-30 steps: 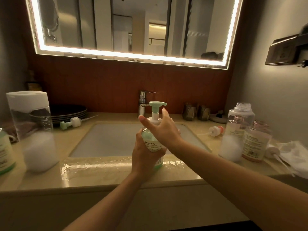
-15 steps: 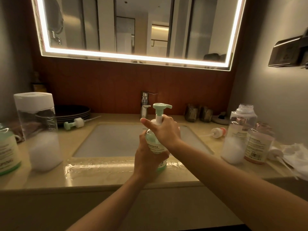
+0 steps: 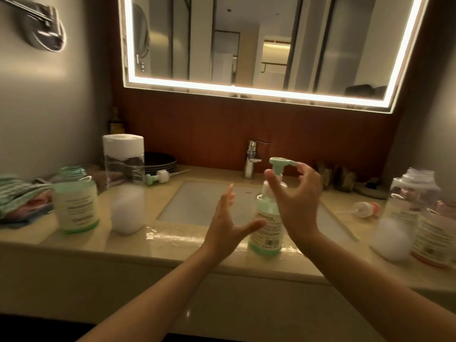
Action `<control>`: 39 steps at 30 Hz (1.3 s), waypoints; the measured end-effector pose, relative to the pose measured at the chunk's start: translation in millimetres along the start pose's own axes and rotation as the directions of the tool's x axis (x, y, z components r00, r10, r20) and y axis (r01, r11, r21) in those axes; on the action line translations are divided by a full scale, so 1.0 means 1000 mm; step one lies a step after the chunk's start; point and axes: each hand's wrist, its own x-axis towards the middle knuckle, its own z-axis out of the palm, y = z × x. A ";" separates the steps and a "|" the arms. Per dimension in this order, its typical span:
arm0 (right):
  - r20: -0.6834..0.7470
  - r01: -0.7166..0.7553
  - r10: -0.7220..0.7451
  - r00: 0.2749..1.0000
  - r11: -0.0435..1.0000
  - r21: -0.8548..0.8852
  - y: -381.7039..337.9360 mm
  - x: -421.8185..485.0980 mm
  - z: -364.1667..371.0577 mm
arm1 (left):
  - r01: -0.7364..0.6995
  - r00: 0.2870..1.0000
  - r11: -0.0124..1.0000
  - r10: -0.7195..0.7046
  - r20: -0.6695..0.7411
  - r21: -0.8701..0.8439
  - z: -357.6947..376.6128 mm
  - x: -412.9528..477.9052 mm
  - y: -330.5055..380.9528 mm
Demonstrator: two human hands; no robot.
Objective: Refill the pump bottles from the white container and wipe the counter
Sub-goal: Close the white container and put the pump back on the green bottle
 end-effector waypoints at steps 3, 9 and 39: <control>-0.195 0.063 -0.061 0.979 0.998 0.004 0.000 -0.025 0.003 | -0.053 0.989 0.998 0.057 -0.136 0.033 -0.039 -0.010 -0.010; -0.034 0.347 -0.346 0.938 0.929 0.125 -0.025 -0.051 0.039 | -0.034 0.932 0.984 0.095 -0.350 0.174 -0.096 -0.025 -0.019; 0.790 0.529 -0.164 0.591 0.818 -0.226 -0.009 0.047 0.392 | 0.090 0.700 0.966 0.111 -0.705 0.242 -0.260 0.018 -0.118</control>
